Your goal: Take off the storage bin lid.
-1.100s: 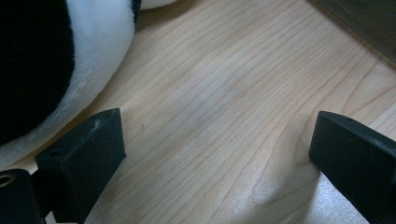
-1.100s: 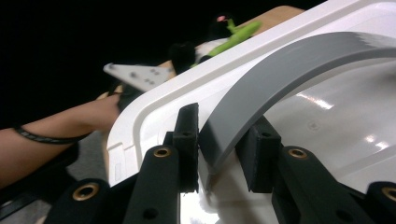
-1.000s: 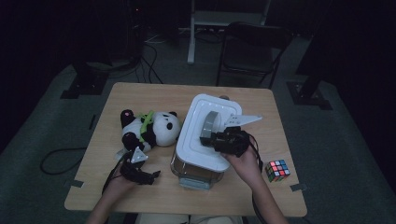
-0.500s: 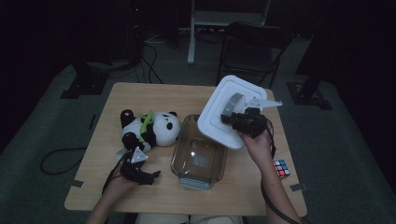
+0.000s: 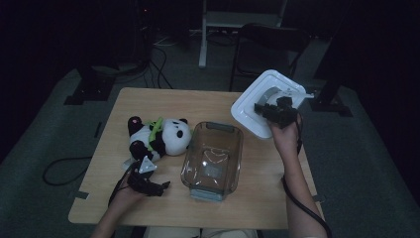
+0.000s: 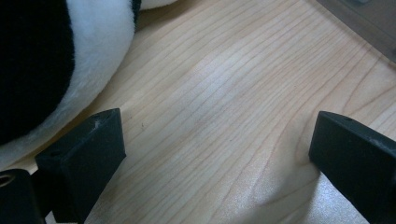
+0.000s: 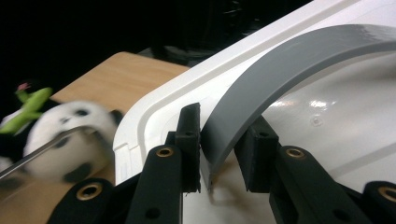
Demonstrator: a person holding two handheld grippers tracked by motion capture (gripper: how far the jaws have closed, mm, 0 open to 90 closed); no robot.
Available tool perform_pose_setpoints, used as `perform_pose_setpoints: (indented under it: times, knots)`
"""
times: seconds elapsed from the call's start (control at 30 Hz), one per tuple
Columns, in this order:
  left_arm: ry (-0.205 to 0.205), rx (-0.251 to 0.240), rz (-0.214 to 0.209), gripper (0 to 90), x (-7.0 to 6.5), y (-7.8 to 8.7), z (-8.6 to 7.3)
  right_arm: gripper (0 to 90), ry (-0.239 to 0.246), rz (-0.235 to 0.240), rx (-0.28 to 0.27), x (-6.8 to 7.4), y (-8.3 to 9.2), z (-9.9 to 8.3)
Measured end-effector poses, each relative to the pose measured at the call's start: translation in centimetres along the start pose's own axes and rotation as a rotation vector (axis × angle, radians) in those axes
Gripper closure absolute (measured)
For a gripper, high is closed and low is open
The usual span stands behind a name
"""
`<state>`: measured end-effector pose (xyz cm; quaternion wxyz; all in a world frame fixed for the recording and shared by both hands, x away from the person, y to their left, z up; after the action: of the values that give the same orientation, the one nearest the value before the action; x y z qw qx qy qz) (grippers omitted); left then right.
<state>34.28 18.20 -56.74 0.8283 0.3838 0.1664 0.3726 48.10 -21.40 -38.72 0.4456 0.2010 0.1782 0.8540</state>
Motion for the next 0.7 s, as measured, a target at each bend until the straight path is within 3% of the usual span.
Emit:
perform_pose_setpoints:
  times: [0.3,0.57,0.7]
  knots:
    - [0.0,-0.001,0.0,4.2,0.0,0.0,0.0,71.8,-0.103,-0.085,0.038,-3.0,-3.6,-1.9]
    - [0.0,0.0,0.0,4.2,0.0,0.0,0.0,71.5,-0.193,-0.082,0.092,-3.4,-7.1,-5.4]
    - [0.0,0.0,0.0,4.2,0.0,0.0,0.0,70.4,-0.203,-0.09,0.112,-3.4,-8.5,-6.8]
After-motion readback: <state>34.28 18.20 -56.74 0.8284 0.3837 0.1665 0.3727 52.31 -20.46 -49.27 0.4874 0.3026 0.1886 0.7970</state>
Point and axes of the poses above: each handheld gripper's, and its own axes: y roughly backward along the jaws, z roughly out of its top, x roughly to its left, the point moved 6 cm from there along -y, roughly forward along the jaws, and after that the axes turned 3 degrees about x, right-handed, at the moved point
